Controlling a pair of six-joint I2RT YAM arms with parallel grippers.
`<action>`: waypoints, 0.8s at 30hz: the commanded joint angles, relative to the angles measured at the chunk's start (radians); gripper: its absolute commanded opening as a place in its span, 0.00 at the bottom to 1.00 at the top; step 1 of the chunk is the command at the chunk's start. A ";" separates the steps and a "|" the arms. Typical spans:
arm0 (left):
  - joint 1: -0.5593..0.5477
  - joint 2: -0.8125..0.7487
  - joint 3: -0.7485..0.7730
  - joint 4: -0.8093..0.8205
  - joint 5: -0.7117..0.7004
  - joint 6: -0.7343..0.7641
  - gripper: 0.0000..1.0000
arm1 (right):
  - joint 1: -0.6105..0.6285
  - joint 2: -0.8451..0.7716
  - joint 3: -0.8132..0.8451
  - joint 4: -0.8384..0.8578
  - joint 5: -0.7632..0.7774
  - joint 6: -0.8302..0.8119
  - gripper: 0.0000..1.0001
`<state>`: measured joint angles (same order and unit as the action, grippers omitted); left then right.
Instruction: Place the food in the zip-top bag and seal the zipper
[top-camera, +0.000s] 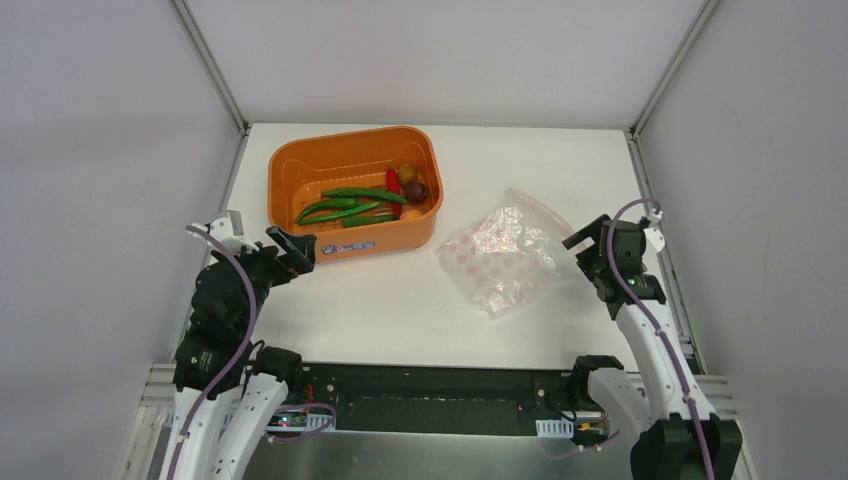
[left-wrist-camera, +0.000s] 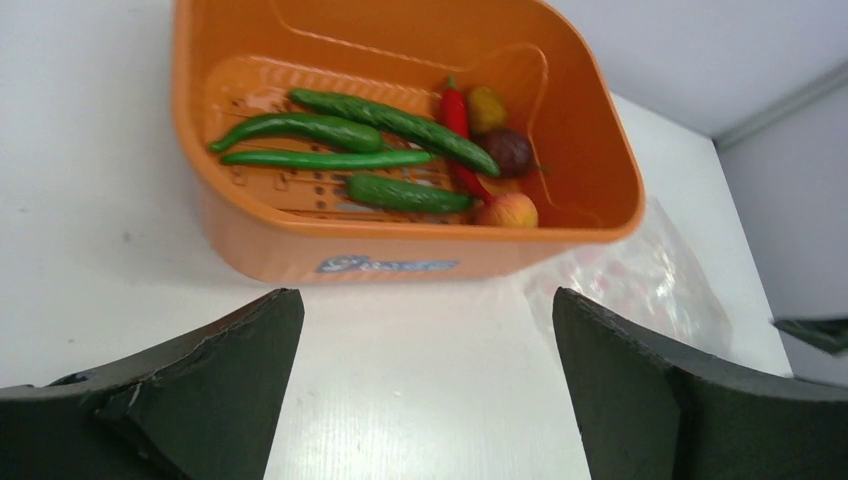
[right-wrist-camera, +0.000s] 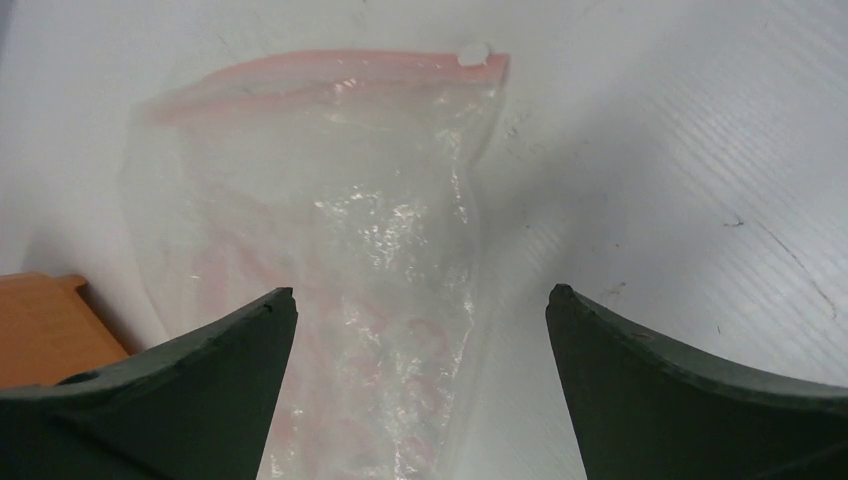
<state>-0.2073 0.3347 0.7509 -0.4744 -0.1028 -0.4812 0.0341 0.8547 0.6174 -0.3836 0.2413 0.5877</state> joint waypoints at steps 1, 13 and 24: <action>0.008 0.052 0.067 0.024 0.222 0.055 1.00 | -0.006 0.120 -0.022 0.060 -0.074 0.041 0.99; 0.000 0.153 0.115 -0.056 0.451 0.097 0.96 | -0.031 0.339 -0.064 0.302 -0.171 0.029 0.80; -0.017 0.106 0.107 -0.203 0.469 0.165 0.95 | -0.089 0.507 -0.067 0.429 -0.231 0.027 0.36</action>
<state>-0.2165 0.4732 0.8467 -0.6281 0.3489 -0.3630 -0.0433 1.3319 0.5594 -0.0025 0.0525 0.6220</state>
